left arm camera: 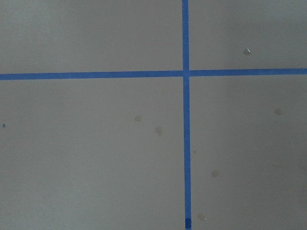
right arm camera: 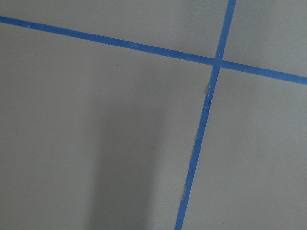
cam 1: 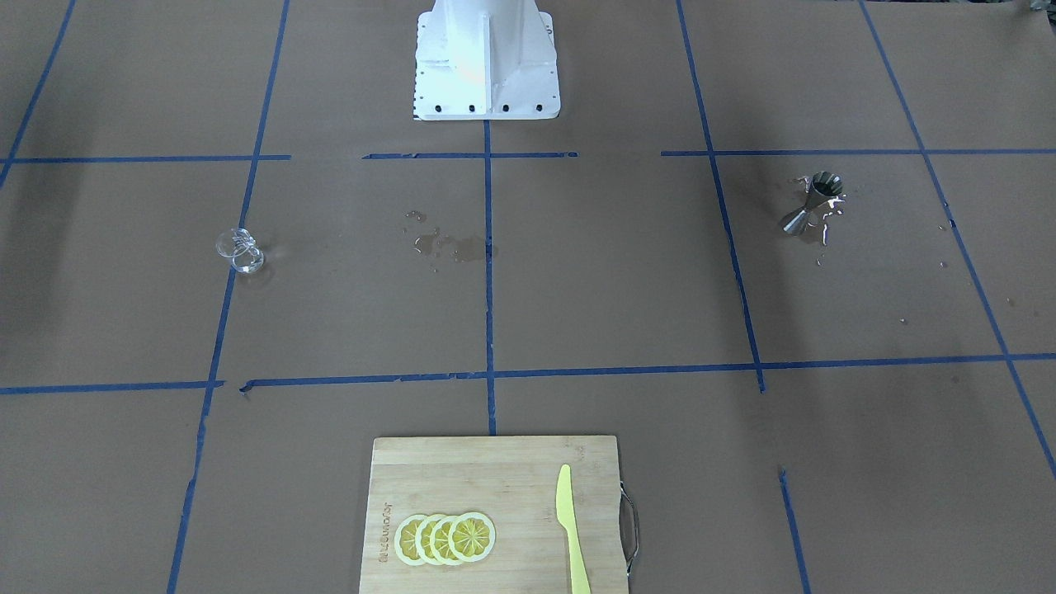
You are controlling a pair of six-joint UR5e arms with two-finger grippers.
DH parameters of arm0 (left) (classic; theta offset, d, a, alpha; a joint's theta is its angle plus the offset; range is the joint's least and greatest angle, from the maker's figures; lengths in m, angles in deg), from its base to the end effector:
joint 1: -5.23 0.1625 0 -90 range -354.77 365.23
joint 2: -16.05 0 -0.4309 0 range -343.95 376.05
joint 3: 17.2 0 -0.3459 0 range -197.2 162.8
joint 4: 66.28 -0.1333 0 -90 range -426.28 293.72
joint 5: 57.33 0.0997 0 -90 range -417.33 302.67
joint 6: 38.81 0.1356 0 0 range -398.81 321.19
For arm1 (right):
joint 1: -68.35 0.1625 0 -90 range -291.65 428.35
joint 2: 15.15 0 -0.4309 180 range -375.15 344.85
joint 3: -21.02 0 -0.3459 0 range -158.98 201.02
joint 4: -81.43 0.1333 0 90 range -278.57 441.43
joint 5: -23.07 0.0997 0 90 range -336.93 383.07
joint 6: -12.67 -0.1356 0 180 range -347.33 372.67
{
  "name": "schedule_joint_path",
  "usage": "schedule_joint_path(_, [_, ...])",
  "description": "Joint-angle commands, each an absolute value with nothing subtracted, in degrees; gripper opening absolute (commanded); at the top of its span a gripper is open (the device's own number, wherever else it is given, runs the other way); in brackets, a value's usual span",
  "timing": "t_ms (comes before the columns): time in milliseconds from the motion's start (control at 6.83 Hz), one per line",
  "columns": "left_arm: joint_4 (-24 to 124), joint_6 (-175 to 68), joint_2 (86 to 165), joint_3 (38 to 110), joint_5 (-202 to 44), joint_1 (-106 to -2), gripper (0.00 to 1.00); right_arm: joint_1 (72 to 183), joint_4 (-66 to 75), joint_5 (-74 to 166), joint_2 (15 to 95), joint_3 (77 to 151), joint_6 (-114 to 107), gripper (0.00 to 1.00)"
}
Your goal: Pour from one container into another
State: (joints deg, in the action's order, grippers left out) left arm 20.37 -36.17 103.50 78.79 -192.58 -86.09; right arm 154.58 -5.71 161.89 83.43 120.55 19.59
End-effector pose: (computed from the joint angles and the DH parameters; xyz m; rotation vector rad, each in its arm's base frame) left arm -0.0468 -0.4250 0.6675 0.0288 0.7893 0.0224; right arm 0.0057 -0.3882 0.6653 0.0860 -0.8513 -0.2034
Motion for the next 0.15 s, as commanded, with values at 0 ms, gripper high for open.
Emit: schedule_joint_path(0, [20.4,-36.2,104.9,79.1,-193.9,-86.1,1.0,154.6,-5.4,162.2,83.8,120.4,19.6,1.0])
